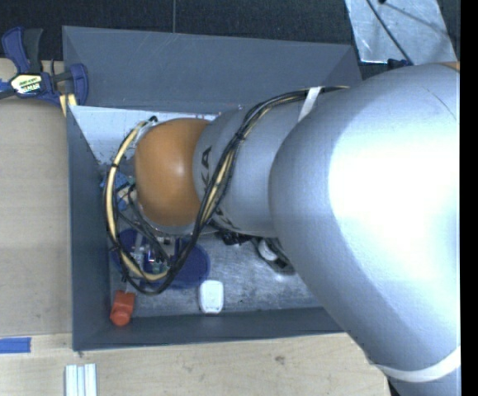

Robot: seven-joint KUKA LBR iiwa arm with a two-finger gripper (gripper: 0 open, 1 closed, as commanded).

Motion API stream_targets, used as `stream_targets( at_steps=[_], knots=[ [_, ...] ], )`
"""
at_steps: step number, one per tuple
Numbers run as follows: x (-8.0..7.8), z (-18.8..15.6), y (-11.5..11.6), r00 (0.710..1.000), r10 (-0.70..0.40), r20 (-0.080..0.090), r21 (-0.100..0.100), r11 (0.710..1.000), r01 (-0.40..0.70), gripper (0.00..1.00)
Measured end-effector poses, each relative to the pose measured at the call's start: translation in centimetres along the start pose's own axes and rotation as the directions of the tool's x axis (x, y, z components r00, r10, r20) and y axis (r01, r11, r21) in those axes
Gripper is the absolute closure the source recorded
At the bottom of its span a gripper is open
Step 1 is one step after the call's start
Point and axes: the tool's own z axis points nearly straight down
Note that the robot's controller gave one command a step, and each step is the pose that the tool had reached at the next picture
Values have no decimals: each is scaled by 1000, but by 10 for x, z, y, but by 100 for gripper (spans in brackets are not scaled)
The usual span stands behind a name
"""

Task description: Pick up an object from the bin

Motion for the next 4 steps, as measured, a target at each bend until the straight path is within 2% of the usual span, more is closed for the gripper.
stream_targets(
  at_steps=[3, 4],
  knots=[
    [-3, -3, 0, 1000, 9, 4, -7, 1000, -9, 0],
    [-5, -6, 0, 1000, 10, 9, -8, 1000, -10, 100]
  ],
)
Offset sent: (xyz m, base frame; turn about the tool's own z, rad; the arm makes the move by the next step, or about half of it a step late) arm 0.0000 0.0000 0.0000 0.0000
